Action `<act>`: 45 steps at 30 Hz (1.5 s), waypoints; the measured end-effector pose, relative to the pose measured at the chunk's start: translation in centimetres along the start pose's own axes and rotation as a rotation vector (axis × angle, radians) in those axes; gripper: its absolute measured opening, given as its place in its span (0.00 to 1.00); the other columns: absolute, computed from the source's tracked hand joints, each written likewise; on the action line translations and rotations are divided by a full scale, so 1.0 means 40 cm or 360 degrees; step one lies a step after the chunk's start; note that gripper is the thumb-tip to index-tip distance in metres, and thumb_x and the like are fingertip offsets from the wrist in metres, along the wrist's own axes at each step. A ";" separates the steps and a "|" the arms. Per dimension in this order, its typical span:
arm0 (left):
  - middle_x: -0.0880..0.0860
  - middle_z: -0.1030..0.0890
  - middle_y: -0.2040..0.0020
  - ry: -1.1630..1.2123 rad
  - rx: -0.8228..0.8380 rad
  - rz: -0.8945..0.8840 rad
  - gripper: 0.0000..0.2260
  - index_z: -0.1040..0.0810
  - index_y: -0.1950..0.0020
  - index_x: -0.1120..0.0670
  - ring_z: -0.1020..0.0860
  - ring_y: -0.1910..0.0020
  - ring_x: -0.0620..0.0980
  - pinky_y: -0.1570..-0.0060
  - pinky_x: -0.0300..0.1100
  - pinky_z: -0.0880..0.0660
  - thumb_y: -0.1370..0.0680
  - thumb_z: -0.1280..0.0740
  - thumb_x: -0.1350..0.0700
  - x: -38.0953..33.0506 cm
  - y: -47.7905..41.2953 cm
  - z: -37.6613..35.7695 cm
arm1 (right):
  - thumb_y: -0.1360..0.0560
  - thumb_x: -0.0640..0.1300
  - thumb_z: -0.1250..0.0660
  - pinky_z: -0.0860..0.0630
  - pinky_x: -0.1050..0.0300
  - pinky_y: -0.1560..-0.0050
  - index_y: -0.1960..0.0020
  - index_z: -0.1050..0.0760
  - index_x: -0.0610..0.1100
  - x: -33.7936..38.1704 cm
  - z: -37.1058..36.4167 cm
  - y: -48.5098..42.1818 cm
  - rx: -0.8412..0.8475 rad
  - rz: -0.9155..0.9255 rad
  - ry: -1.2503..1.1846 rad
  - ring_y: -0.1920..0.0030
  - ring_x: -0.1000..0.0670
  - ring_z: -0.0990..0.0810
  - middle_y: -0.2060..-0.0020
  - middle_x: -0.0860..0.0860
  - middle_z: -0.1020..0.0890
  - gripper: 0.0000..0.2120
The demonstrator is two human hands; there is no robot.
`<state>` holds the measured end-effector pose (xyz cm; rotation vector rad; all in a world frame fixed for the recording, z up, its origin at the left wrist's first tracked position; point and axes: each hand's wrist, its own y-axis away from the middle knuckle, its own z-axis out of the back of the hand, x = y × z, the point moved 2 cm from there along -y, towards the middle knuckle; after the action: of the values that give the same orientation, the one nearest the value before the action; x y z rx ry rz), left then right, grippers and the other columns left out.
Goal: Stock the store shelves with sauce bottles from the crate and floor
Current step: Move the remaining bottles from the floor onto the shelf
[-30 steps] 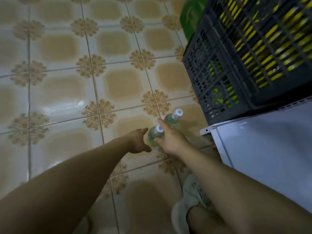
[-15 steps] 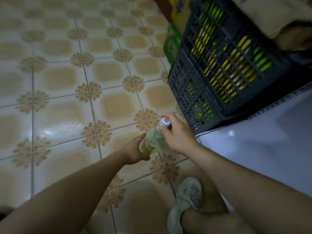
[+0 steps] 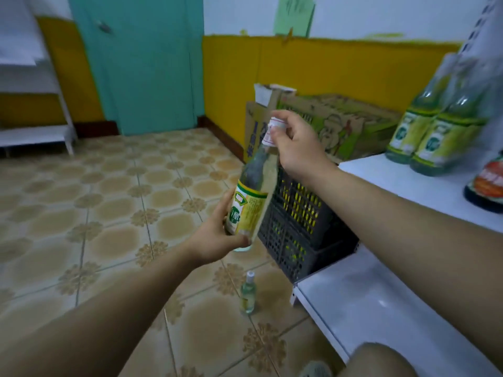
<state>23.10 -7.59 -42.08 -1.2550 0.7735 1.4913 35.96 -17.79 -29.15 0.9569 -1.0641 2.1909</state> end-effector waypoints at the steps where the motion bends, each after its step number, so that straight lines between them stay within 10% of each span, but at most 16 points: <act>1: 0.42 0.23 0.42 -0.0022 -0.0027 -0.0092 0.44 0.49 0.26 0.41 0.20 0.49 0.38 0.50 0.35 0.22 0.29 0.30 0.72 -0.039 0.008 0.001 | 0.21 0.47 0.40 0.26 0.52 0.42 0.34 0.28 0.46 0.042 0.019 -0.008 -0.0040 0.0043 -0.0055 0.47 0.52 0.22 0.43 0.48 0.22 0.16; 11: 0.45 0.21 0.42 0.0076 -0.0497 -0.0462 0.42 0.45 0.25 0.42 0.20 0.52 0.35 0.60 0.31 0.23 0.30 0.25 0.61 -0.292 0.049 -0.031 | 0.23 0.52 0.32 0.25 0.50 0.43 0.27 0.39 0.50 0.248 0.126 0.027 0.0076 0.0044 0.0003 0.45 0.51 0.23 0.42 0.51 0.23 0.28; 18: 0.52 0.23 0.40 0.0182 -0.0125 -0.0398 0.42 0.46 0.26 0.35 0.22 0.43 0.52 0.43 0.51 0.23 0.31 0.27 0.57 -0.374 0.068 -0.007 | 0.23 0.46 0.33 0.21 0.47 0.44 0.39 0.30 0.54 0.297 0.197 0.024 0.0000 0.0131 -0.0330 0.47 0.48 0.19 0.45 0.46 0.20 0.14; 24: 0.53 0.20 0.41 0.0235 -0.0055 -0.0467 0.41 0.46 0.23 0.40 0.18 0.47 0.51 0.45 0.50 0.22 0.27 0.30 0.66 -0.434 0.062 -0.035 | 0.19 0.49 0.40 0.21 0.49 0.44 0.40 0.30 0.55 0.329 0.246 0.050 -0.0047 0.0235 -0.0285 0.49 0.52 0.19 0.50 0.55 0.20 0.08; 33: 0.45 0.15 0.55 0.0317 0.0094 -0.0514 0.36 0.42 0.26 0.41 0.17 0.53 0.47 0.50 0.44 0.21 0.26 0.32 0.67 -0.507 0.075 -0.148 | 0.24 0.58 0.35 0.20 0.45 0.48 0.29 0.38 0.57 0.346 0.386 0.116 0.0077 0.0073 0.0170 0.46 0.49 0.19 0.39 0.53 0.23 0.26; 37: 0.52 0.19 0.42 0.0326 0.0190 -0.0482 0.38 0.41 0.27 0.37 0.20 0.44 0.53 0.40 0.55 0.25 0.29 0.28 0.61 -0.532 0.052 -0.208 | 0.22 0.53 0.35 0.19 0.48 0.54 0.35 0.34 0.55 0.344 0.464 0.143 0.0027 0.0028 0.0145 0.49 0.49 0.19 0.45 0.53 0.21 0.17; 45: 0.49 0.19 0.43 0.0161 0.0347 -0.0544 0.39 0.43 0.25 0.39 0.19 0.45 0.50 0.38 0.54 0.26 0.27 0.30 0.66 -0.533 -0.040 -0.289 | 0.23 0.53 0.33 0.23 0.46 0.41 0.27 0.43 0.56 0.271 0.541 0.161 -0.0163 -0.0022 0.0273 0.42 0.50 0.22 0.39 0.53 0.23 0.29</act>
<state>27.56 -23.71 -24.41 -1.2322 0.7239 1.0469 32.75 -37.53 -14.08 0.7158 -1.0731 2.1415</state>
